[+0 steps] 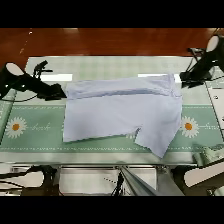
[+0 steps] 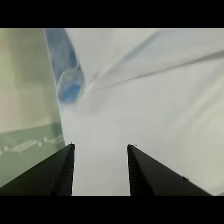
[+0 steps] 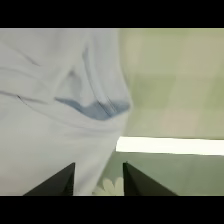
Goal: Fold the shirts.
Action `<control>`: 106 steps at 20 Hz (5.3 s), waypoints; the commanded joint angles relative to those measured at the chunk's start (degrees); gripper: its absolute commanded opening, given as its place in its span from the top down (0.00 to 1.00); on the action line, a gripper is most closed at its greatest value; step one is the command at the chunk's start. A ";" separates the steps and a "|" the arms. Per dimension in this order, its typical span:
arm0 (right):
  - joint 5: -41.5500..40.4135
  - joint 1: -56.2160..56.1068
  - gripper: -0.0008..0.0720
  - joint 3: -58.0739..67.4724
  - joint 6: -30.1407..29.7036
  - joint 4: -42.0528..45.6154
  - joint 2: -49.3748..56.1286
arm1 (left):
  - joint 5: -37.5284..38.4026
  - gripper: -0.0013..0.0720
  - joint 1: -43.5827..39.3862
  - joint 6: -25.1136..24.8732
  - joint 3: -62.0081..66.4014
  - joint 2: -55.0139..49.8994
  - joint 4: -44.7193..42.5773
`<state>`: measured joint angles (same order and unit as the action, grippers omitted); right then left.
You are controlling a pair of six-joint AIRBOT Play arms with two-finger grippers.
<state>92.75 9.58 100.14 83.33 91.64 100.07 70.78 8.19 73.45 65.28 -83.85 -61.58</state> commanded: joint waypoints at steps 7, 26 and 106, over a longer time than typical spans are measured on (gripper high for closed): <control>-8.22 21.18 0.31 -29.59 -7.02 -20.24 -22.93 | 2.54 0.23 13.22 -11.39 -37.07 22.36 9.70; -6.86 22.62 0.32 -31.71 -8.20 -24.76 -24.72 | -8.59 0.78 6.45 -12.52 -40.44 9.53 14.58; -38.95 7.65 0.16 -26.40 -10.58 -54.69 2.86 | 0.22 0.38 1.90 -7.19 7.91 -4.74 22.18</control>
<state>54.50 19.68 73.80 75.92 43.35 101.41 70.63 10.41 66.22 73.14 -88.64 -39.42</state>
